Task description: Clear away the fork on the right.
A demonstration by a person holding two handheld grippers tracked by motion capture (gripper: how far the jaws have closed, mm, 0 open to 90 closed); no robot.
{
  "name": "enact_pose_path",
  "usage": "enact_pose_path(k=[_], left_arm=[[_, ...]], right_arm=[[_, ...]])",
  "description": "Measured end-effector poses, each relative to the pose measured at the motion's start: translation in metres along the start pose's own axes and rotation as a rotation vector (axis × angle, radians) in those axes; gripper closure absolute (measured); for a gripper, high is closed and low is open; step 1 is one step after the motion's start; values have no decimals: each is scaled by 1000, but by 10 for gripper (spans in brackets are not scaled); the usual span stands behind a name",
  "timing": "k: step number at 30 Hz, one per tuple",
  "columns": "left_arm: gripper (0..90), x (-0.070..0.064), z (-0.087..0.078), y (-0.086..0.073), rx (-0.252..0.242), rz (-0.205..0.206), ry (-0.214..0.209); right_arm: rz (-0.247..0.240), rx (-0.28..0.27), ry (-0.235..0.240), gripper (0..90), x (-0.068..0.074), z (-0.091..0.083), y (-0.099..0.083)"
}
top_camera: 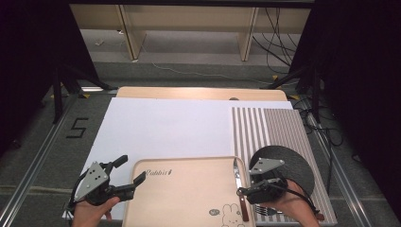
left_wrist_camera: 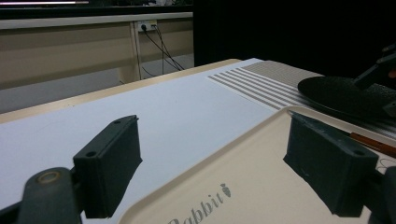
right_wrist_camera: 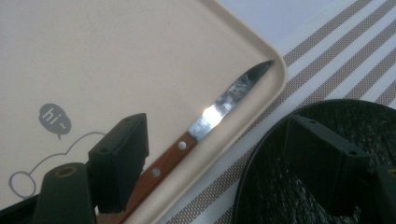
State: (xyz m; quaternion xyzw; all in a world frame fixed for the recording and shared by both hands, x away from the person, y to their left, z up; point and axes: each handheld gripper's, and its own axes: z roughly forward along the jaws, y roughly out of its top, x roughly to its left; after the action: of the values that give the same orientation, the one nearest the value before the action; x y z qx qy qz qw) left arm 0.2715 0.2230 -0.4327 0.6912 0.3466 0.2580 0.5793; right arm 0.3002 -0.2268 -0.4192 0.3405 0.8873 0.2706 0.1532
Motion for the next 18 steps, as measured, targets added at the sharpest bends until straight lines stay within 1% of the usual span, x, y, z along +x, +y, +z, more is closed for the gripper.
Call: enact_pose_path(k=[1, 2, 3, 5, 6, 7, 8, 9, 11, 12, 13, 14, 15, 16, 17, 18], left_arm=[[173, 0, 0, 0, 0, 0, 0], [173, 0, 0, 0, 0, 1, 0], [172, 0, 0, 0, 0, 1, -1], [173, -1, 0, 0, -3, 3, -3], [173, -1, 0, 0, -5, -1, -4], [173, -2, -1, 0, -3, 3, -5], [172, -2, -1, 0, -2, 3, -5], [173, -2, -1, 0, -2, 4, -4], [172, -1, -2, 0, -8, 4, -6], [172, -1, -2, 0, -5, 6, -3], [172, -2, -2, 0, -6, 7, -4], [172, -2, -2, 0, -5, 8, -5], [172, -2, -1, 0, -8, 10, -7], [172, -2, -1, 0, -12, 8, -12], [172, -2, -1, 0, -5, 11, -8], [172, -2, -1, 1, -4, 10, -10]], right_arm=[[-2, 5, 3, 232, -1, -2, -1], [4, -15, -15, 232, -2, -3, -4], [8, 4, -5, 232, -4, -7, -5], [-8, -17, -9, 232, -8, -9, -8], [5, -16, -10, 232, -9, -11, -10], [4, -25, -16, 232, -10, -12, -13], [28, -16, -18, 232, -10, -15, -14], [34, -17, -20, 232, -10, -16, -16], [28, -26, -29, 232, -12, -18, -20], [32, -23, -32, 233, -12, -20, -22], [53, -22, -32, 233, -12, -21, -24], [48, -23, -35, 233, -13, -22, -26], [78, -9, -48, 234, -12, -24, -27], [80, -4, -47, 234, -13, -25, -29], [87, 4, -49, 234, -13, -27, -31], [82, 5, -51, 234, -14, -27, -32]])
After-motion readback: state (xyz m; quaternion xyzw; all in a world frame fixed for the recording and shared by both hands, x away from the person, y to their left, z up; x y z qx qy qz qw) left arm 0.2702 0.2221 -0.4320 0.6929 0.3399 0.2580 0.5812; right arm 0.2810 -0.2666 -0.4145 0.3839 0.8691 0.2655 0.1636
